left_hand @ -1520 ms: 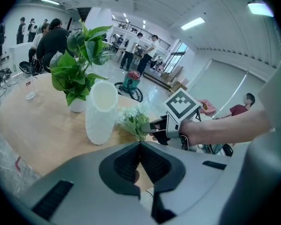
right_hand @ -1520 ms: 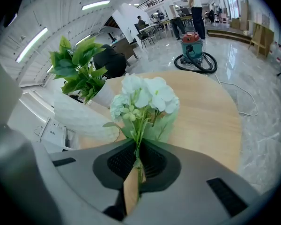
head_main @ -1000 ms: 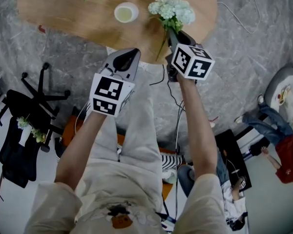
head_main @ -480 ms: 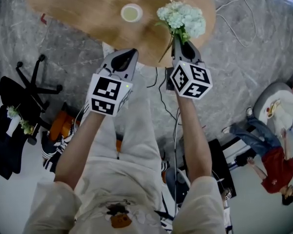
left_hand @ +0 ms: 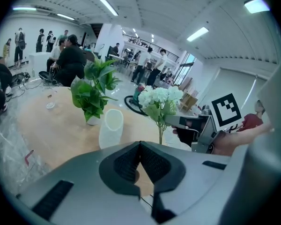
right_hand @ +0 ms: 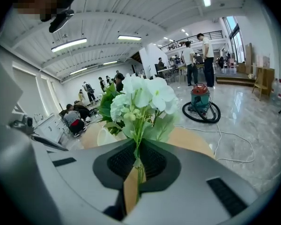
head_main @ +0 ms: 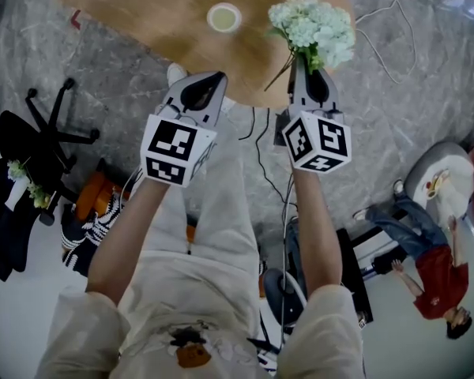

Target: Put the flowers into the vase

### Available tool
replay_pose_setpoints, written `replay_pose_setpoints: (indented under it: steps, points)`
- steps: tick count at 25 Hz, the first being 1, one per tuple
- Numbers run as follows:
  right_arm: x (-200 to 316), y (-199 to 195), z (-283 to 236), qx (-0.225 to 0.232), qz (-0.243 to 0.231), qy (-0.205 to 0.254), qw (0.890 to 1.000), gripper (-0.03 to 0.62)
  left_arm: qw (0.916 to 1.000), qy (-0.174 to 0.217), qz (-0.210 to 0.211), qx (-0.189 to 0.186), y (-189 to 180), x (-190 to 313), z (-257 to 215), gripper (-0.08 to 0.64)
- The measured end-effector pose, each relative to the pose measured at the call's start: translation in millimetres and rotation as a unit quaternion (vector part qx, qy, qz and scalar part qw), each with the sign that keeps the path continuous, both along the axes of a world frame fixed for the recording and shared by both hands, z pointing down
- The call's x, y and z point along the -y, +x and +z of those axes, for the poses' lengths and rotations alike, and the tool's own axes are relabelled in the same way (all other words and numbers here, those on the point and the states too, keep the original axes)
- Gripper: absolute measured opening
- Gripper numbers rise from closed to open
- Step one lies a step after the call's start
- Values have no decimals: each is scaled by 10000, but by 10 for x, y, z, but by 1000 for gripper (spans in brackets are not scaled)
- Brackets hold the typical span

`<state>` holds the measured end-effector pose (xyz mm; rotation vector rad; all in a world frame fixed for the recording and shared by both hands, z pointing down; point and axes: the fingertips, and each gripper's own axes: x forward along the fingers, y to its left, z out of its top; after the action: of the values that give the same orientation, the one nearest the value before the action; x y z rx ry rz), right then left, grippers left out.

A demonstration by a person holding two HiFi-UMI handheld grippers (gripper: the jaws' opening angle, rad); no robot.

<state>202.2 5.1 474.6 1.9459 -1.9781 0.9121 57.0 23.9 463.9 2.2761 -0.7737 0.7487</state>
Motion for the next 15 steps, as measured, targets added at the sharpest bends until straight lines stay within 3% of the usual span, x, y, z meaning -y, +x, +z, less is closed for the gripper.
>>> replay_pose_setpoints:
  steps: [6, 15]
  points:
    - [36, -356, -288, -344, -114, 444, 9984, 19, 10000, 50, -1, -27, -306, 28, -50, 3]
    - [136, -548, -658, -502, -248, 1021, 9932, 18, 9998, 139, -56, -92, -363, 176, -174, 3]
